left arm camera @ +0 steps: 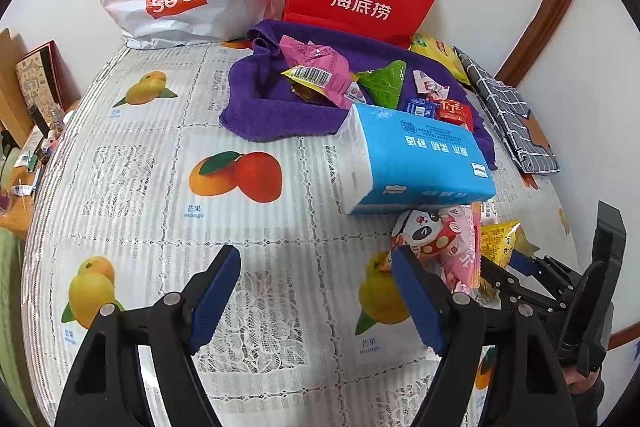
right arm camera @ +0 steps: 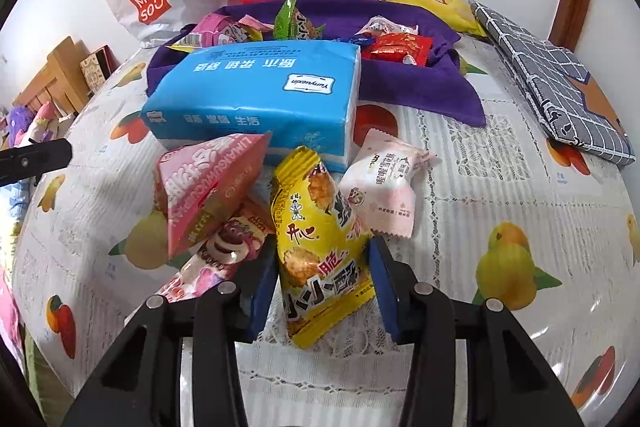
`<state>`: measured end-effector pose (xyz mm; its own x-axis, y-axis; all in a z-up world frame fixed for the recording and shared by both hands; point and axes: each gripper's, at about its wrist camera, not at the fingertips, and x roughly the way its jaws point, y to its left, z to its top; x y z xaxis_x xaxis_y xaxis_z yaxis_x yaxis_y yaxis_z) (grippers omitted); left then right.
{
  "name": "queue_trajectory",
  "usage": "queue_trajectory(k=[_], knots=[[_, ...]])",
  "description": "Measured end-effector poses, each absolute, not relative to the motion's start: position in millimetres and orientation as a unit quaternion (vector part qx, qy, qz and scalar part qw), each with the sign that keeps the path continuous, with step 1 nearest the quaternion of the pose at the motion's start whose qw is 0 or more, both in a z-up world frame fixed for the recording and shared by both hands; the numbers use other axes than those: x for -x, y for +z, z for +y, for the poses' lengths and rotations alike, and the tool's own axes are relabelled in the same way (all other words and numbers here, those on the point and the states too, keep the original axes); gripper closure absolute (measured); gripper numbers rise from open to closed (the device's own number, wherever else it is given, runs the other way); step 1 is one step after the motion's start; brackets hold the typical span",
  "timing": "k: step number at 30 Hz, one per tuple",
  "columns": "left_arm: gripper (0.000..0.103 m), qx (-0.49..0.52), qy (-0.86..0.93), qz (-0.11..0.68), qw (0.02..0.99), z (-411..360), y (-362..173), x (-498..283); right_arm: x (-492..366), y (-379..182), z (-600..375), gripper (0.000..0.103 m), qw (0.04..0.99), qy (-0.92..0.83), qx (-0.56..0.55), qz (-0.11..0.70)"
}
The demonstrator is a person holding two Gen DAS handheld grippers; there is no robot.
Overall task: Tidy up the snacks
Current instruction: 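Grasp the pink panda bag with the left tool while the right tool lifts the yellow bag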
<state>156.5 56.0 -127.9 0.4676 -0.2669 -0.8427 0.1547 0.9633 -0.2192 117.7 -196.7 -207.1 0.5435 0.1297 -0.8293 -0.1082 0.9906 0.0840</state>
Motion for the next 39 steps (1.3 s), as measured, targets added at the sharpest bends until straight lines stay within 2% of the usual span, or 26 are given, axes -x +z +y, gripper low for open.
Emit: queue_trajectory(k=[13, 39], knots=[[0.026, 0.059, -0.148, 0.503, 0.850, 41, -132, -159, -99, -189, -208, 0.061, 0.886, 0.062, -0.027, 0.458], [0.021, 0.050, -0.226, 0.543, 0.807, -60, -158, -186, -91, -184, -294, 0.061, 0.891, -0.007, -0.053, 0.451]])
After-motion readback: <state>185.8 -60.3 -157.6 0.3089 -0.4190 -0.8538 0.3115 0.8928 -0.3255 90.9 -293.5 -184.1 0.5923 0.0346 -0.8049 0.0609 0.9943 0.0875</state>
